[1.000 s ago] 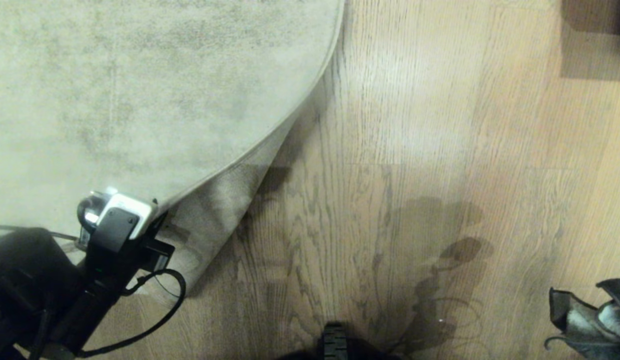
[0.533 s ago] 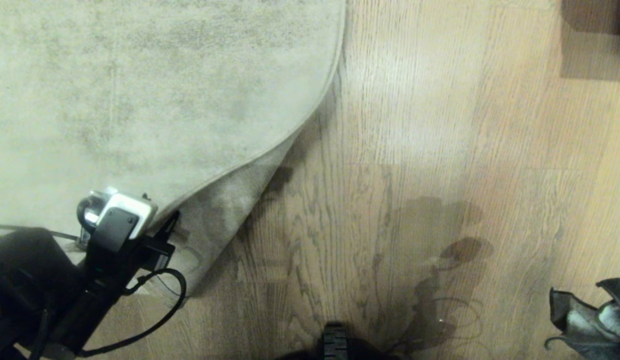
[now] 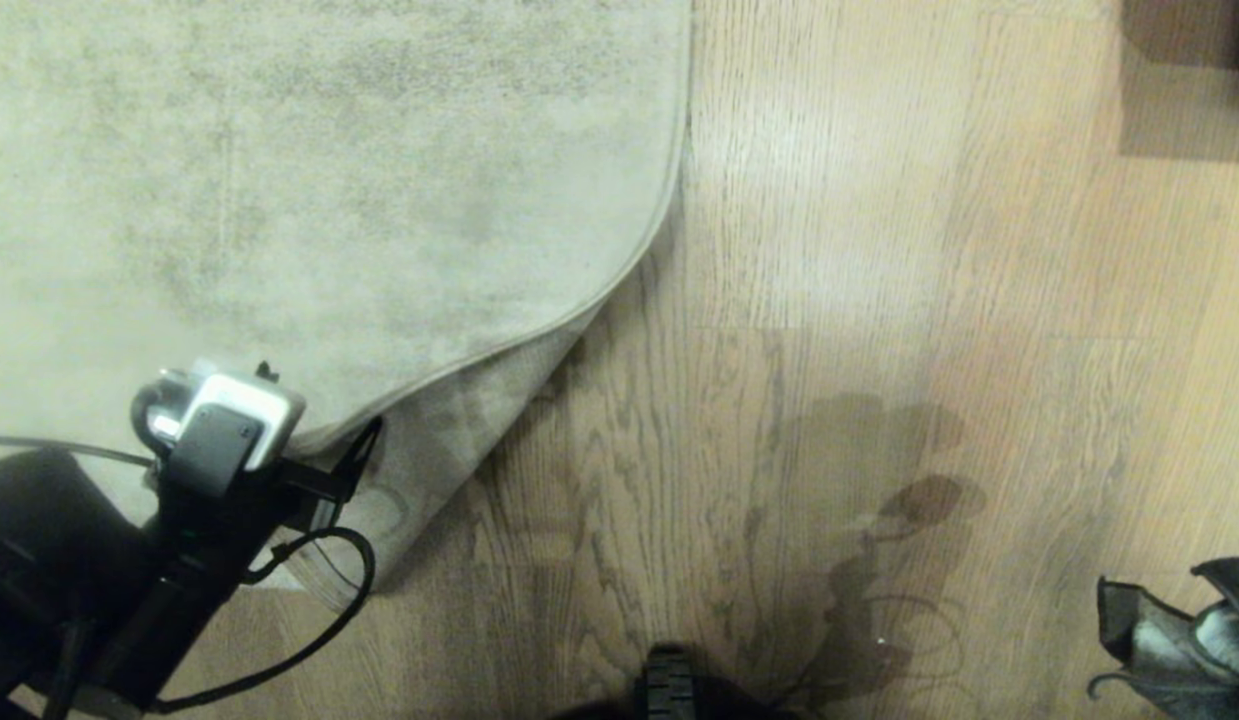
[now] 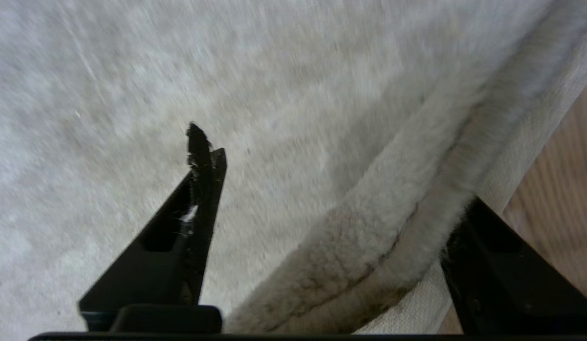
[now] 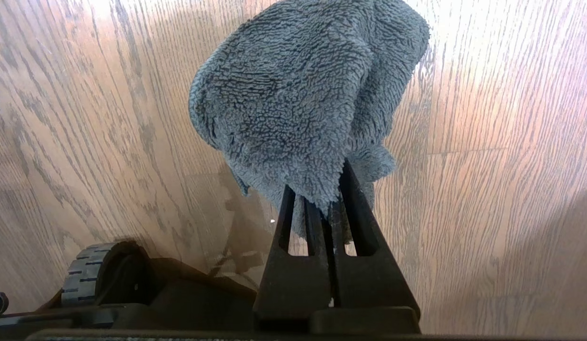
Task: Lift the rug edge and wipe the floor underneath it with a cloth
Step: Lay down the carpet
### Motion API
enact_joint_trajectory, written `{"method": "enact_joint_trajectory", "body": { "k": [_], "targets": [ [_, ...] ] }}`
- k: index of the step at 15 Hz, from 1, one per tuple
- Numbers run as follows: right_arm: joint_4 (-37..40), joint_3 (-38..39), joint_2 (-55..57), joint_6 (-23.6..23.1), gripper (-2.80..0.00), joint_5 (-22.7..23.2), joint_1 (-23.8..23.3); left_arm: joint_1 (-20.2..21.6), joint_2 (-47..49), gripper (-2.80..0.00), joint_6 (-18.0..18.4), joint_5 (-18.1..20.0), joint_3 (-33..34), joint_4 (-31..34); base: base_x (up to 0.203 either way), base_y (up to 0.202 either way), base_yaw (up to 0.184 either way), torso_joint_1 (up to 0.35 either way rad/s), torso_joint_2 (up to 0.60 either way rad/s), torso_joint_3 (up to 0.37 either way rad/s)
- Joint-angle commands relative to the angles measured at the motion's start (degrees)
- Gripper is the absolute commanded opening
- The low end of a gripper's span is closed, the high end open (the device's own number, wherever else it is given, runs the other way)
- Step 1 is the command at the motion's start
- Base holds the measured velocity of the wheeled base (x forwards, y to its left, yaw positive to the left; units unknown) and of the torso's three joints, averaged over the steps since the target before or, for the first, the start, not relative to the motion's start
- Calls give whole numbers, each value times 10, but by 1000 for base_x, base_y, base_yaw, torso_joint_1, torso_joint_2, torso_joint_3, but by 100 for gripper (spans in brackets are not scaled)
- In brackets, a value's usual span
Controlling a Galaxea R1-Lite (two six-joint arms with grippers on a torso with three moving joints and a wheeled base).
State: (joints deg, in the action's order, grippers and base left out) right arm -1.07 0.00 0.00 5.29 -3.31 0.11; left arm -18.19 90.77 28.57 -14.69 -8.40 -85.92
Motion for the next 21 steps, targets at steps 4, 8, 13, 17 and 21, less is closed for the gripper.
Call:
{"method": "enact_joint_trajectory", "body": {
  "k": [4,8,13,17,21],
  "targets": [
    [-1,0,1,1,-280,0,0,-23,-50,0,0,-1,-18,-6,0,0,0,0,0,0],
    [-1,0,1,1,-280,0,0,-47,-77,0,0,-2,-19,-6,0,0,0,0,0,0],
    [0,0,1,1,-280,0,1,-48,-85,0,1,-1,-9,-5,0,0,0,0,0,0],
    [-1,0,1,1,-280,0,1,-48,-81,0,2,-1,9,-4,0,0,0,0,0,0],
    [-1,0,1,1,-280,0,0,-63,-63,-280,2,-2,20,-2,0,0,0,0,0,0]
  ]
}}
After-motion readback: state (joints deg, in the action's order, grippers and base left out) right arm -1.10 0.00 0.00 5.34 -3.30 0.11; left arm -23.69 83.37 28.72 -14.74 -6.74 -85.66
